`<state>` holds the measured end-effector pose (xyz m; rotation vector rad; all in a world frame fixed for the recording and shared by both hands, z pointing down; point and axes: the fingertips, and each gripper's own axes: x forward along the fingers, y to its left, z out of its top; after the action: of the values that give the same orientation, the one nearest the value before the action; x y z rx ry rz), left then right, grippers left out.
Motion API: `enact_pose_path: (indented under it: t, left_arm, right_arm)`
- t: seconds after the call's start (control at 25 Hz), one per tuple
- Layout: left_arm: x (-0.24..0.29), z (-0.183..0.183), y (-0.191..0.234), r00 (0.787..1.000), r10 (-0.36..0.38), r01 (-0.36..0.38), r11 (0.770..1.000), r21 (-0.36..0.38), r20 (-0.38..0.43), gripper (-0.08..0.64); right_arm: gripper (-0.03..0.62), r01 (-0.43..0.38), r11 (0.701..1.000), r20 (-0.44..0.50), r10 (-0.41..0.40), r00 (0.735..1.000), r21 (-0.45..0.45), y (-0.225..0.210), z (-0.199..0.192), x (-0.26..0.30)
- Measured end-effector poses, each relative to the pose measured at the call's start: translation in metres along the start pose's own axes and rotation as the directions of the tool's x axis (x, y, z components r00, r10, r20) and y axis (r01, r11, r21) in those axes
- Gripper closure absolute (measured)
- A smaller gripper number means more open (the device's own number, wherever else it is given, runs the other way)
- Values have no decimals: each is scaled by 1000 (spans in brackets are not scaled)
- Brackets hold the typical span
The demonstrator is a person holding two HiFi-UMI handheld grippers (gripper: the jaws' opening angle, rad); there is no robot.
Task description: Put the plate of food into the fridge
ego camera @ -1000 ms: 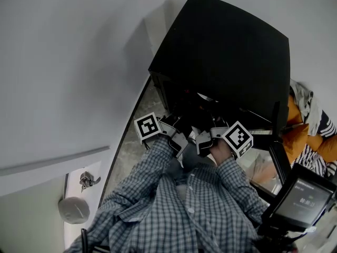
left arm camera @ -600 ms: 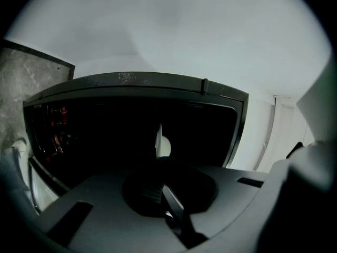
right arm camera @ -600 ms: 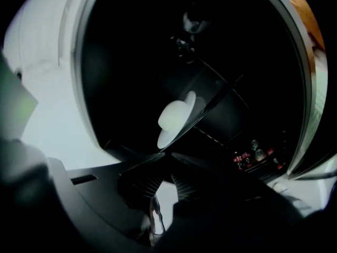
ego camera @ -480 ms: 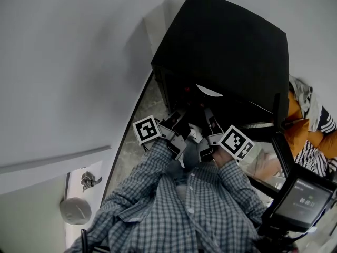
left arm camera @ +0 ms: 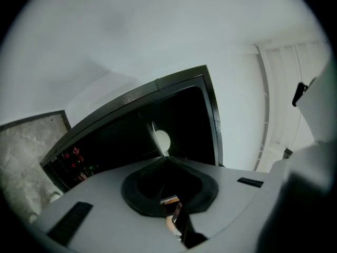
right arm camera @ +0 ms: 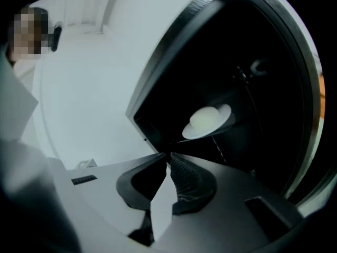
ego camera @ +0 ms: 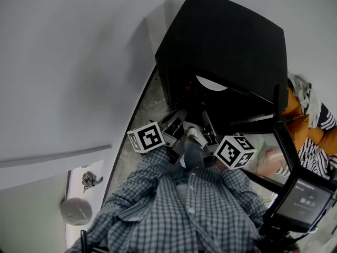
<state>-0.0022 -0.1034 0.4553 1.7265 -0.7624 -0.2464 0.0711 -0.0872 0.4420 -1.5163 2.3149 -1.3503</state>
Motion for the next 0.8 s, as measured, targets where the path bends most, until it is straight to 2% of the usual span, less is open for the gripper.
enact_pose_path:
  t: [0.12,0.24,0.32,0.44,0.56,0.8]
  left_arm:
    - [-3,0,-11,1000,14,-12,993,119,-19,554]
    - [-4,-1,-24,999,24,-11,970,243,-49,554]
    - [-4,-3,-31,997,39,-15,946,323,-69,554]
    - [-5,-5,-40,993,73,-23,890,455,-92,554]
    - [-6,-7,-46,991,88,-23,851,525,-98,554]
    - [-10,-14,-46,987,116,-28,800,599,-108,554]
  right_arm:
    - [566,-5,995,1,6,1000,-104,9,3,-5]
    - [568,-5,979,4,6,1000,-202,17,5,-10]
    - [576,15,957,14,-11,1000,-290,20,7,-13]
    - [583,29,920,25,-21,999,-392,27,9,-16]
    - [584,28,903,31,-16,999,-430,31,9,-21]
    - [586,49,909,43,-34,998,-413,25,7,-28]
